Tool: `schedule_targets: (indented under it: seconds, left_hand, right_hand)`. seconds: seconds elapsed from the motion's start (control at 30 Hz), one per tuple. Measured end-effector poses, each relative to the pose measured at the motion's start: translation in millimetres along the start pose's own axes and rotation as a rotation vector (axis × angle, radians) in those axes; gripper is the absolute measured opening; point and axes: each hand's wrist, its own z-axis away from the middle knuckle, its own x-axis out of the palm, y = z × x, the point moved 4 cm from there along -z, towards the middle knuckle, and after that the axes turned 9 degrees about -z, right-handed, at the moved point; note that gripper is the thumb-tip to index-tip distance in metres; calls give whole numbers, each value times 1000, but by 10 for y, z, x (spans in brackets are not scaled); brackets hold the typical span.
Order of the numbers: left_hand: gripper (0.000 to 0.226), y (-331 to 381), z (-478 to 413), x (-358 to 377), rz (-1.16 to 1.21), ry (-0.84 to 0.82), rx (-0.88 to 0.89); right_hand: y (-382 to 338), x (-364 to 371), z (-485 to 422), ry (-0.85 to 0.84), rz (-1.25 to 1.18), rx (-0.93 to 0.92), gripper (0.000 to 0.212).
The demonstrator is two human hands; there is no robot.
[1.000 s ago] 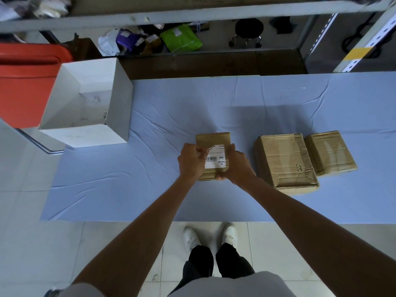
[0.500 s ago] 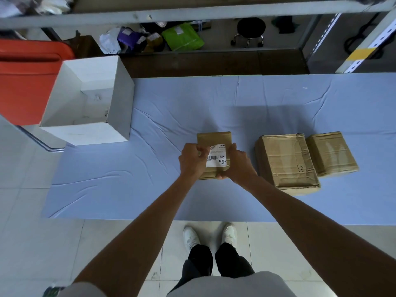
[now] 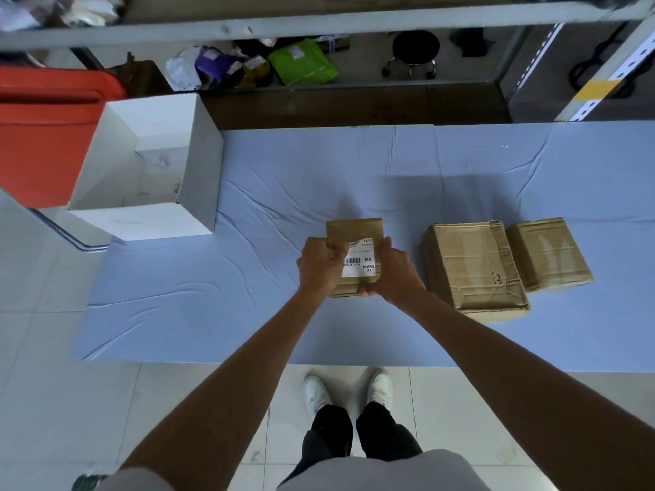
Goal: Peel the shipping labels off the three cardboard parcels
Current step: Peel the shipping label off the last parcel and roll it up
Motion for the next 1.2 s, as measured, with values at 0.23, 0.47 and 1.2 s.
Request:
schedule_targets:
  seconds: [0.23, 0.47, 1.2]
  left_hand:
    - [30, 6, 4, -4, 24, 1, -6]
    - [32, 12, 1, -12, 46, 6, -20]
    - [33, 33, -8, -30, 47, -30, -12]
  right_hand:
    - [4, -4, 2, -6, -1, 3, 100]
    - [2, -12, -9, 2, -19, 3, 95]
    - [2, -13, -20, -7, -19, -14, 94]
